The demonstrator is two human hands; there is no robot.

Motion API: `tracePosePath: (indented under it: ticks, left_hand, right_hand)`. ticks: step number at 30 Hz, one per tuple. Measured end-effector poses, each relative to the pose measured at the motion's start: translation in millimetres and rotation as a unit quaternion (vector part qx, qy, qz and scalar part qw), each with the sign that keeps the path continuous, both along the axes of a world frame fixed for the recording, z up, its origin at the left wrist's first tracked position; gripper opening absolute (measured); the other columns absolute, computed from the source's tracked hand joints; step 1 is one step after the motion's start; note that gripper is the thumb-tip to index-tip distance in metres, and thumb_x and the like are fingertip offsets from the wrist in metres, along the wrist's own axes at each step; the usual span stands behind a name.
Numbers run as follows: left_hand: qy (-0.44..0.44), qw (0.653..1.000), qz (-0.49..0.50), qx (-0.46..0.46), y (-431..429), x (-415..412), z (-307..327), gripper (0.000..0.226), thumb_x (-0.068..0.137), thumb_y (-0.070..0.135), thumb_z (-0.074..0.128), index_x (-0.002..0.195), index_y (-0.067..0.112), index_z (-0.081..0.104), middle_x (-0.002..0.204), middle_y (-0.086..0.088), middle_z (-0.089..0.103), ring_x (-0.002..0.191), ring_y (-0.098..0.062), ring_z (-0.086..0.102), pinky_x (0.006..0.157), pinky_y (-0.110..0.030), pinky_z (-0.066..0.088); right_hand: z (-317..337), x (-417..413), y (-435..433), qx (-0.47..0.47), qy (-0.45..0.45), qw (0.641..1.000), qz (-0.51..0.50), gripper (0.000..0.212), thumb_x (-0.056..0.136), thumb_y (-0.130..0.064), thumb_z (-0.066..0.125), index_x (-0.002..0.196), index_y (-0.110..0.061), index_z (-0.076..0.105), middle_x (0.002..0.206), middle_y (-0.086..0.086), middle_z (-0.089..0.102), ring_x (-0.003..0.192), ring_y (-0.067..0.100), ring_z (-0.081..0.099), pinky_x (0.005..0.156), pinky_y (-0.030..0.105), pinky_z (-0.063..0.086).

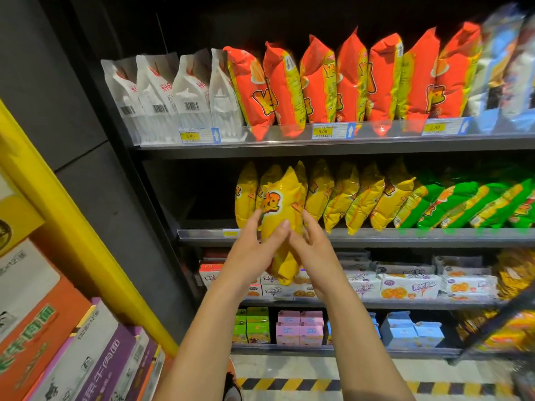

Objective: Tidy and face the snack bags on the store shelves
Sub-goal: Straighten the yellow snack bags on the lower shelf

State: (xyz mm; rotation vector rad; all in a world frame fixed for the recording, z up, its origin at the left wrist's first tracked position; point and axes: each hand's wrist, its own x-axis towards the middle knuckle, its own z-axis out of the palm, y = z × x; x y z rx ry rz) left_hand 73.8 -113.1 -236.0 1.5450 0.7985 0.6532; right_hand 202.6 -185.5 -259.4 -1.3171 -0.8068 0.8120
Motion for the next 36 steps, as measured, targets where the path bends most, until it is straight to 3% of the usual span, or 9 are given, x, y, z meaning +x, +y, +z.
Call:
tracePosePath:
  ticks: [3, 9, 15, 20, 25, 28, 30, 33, 36]
  left_hand:
    - [-0.009, 0.999, 0.033, -0.011, 3, -3, -1, 0.121, 0.055, 0.093, 0.074, 0.158, 0.047, 0.03, 0.146, 0.016, 0.057, 0.132, -0.013, 0.06, 0.108, -0.048, 0.054]
    - [-0.071, 0.99, 0.091, -0.076, 22, -13, -6, 0.057, 0.085, 0.039, 0.085, 0.135, 0.032, 0.059, 0.119, 0.004, 0.078, 0.108, -0.021, 0.076, 0.096, -0.055, 0.061]
    - [-0.153, 0.976, 0.051, -0.15, 32, -23, -15, 0.058, 0.086, 0.031, 0.077, 0.141, 0.023, 0.06, 0.126, -0.008, 0.076, 0.116, -0.032, 0.074, 0.102, -0.055, 0.056]
    - [-0.114, 0.985, 0.031, -0.127, 46, -32, -17, 0.06, 0.088, 0.033, 0.082, 0.143, 0.026, 0.057, 0.131, -0.003, 0.074, 0.12, -0.027, 0.072, 0.099, -0.05, 0.057]
    - [-0.078, 0.99, 0.086, -0.083, 67, -51, -20, 0.053, 0.086, 0.019, 0.081, 0.135, 0.021, 0.061, 0.122, 0.002, 0.078, 0.114, -0.019, 0.074, 0.09, -0.037, 0.06]
    - [-0.078, 0.983, 0.142, -0.081, 84, -62, -26, 0.051, 0.088, 0.013, 0.082, 0.133, 0.021, 0.062, 0.117, 0.004, 0.079, 0.108, -0.016, 0.076, 0.084, -0.034, 0.063]
    - [-0.062, 0.978, 0.189, -0.06, 99, -70, -33, 0.051, 0.087, 0.013, 0.085, 0.13, 0.025, 0.062, 0.114, 0.007, 0.079, 0.104, -0.014, 0.077, 0.083, -0.037, 0.063]
    - [-0.036, 0.966, 0.255, -0.016, 122, -75, -44, 0.05, 0.085, 0.015, 0.087, 0.127, 0.029, 0.062, 0.115, 0.007, 0.078, 0.104, -0.015, 0.076, 0.089, -0.047, 0.063]
    - [-0.012, 0.951, 0.307, 0.03, 147, -70, -56, 0.052, 0.086, 0.023, 0.087, 0.129, 0.031, 0.06, 0.116, 0.011, 0.075, 0.106, -0.014, 0.073, 0.094, -0.051, 0.061]
  right_hand:
    - [4, 5, -4, 0.002, -0.002, 0.999, 0.032, 0.04, 0.104, -0.043, 0.057, 0.144, -0.047, 0.054, 0.14, -0.021, 0.061, 0.127, -0.001, 0.06, 0.097, 0.024, 0.055]
    - [1, 11, 0, 0.039, 0.01, 0.999, -0.005, 0.027, 0.102, -0.023, 0.063, 0.127, -0.032, 0.069, 0.126, -0.014, 0.074, 0.12, 0.009, 0.068, 0.098, 0.035, 0.056]
    - [-4, 10, 10, 0.0, 0.024, 0.998, 0.063, 0.064, 0.083, -0.044, 0.07, 0.143, -0.034, 0.051, 0.131, -0.015, 0.066, 0.11, -0.008, 0.067, 0.085, 0.013, 0.056]
    - [-7, 5, 30, 0.021, 0.023, 0.996, 0.082, 0.038, 0.096, -0.025, 0.069, 0.134, -0.02, 0.064, 0.123, -0.002, 0.076, 0.113, 0.014, 0.073, 0.087, 0.025, 0.06]
    - [-18, 5, 63, -0.001, -0.021, 0.993, 0.117, 0.052, 0.09, -0.032, 0.075, 0.139, -0.021, 0.062, 0.129, -0.005, 0.073, 0.121, 0.014, 0.069, 0.101, 0.039, 0.058]
    - [-19, 1, 86, -0.043, -0.092, 0.985, 0.139, 0.065, 0.092, -0.04, 0.075, 0.15, -0.022, 0.052, 0.138, -0.007, 0.067, 0.12, 0.003, 0.066, 0.1, 0.033, 0.058]
    - [-16, 2, 101, -0.086, -0.219, 0.966, 0.109, 0.077, 0.09, -0.055, 0.073, 0.156, -0.026, 0.045, 0.149, -0.007, 0.057, 0.13, 0.005, 0.058, 0.108, 0.039, 0.053]
    - [-15, 5, 123, -0.098, -0.462, 0.88, 0.054, 0.075, 0.094, -0.06, 0.065, 0.155, -0.022, 0.043, 0.153, -0.002, 0.052, 0.141, 0.019, 0.046, 0.115, 0.041, 0.042]
    - [-19, 9, 151, -0.08, -0.602, 0.794, -0.009, 0.073, 0.095, -0.058, 0.064, 0.152, -0.017, 0.047, 0.151, 0.005, 0.054, 0.14, 0.029, 0.046, 0.115, 0.044, 0.038]
